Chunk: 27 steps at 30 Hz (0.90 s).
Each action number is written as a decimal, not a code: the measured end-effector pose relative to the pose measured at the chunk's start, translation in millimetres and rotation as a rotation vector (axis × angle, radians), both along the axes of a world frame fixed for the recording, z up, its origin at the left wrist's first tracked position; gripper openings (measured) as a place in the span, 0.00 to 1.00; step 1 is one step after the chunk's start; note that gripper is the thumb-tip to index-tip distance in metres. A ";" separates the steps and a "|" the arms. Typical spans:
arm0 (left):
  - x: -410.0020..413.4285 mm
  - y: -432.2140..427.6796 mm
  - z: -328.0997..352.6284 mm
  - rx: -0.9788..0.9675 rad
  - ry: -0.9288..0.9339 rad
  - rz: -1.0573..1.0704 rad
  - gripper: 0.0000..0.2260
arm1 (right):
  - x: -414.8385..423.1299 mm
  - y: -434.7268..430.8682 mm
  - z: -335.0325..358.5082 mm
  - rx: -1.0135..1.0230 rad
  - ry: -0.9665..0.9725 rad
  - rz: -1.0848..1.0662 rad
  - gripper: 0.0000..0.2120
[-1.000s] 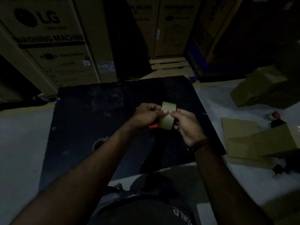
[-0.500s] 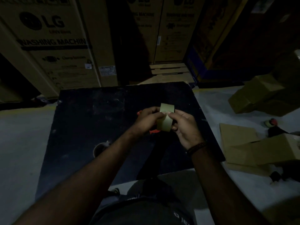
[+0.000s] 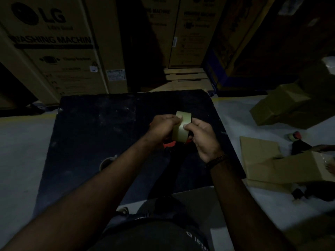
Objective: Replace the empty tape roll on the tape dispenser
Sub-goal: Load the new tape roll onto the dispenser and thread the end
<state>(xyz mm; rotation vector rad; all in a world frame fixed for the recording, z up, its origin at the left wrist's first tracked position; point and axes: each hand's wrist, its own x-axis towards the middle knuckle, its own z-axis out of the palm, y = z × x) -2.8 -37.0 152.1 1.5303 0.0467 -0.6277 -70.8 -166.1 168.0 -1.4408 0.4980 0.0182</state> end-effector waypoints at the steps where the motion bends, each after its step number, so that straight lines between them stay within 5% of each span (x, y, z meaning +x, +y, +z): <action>1: 1.5 1.5 0.3 -0.001 0.020 -0.010 0.11 | 1.0 0.5 -0.5 -0.011 0.004 -0.011 0.13; 14: 27.6 20.1 6.5 -0.002 0.171 -0.074 0.20 | 10.0 4.5 3.5 -0.085 0.057 0.072 0.09; 17: 29.3 25.0 3.7 -0.010 0.197 -0.078 0.14 | 8.0 5.0 5.8 -0.042 0.057 0.111 0.11; 24: 28.3 31.5 2.4 -0.070 0.270 -0.172 0.22 | 13.2 15.2 6.0 0.046 0.096 -0.072 0.03; 27: 27.8 30.9 3.7 -0.027 0.212 -0.153 0.18 | 14.6 14.7 7.9 0.072 0.107 -0.084 0.04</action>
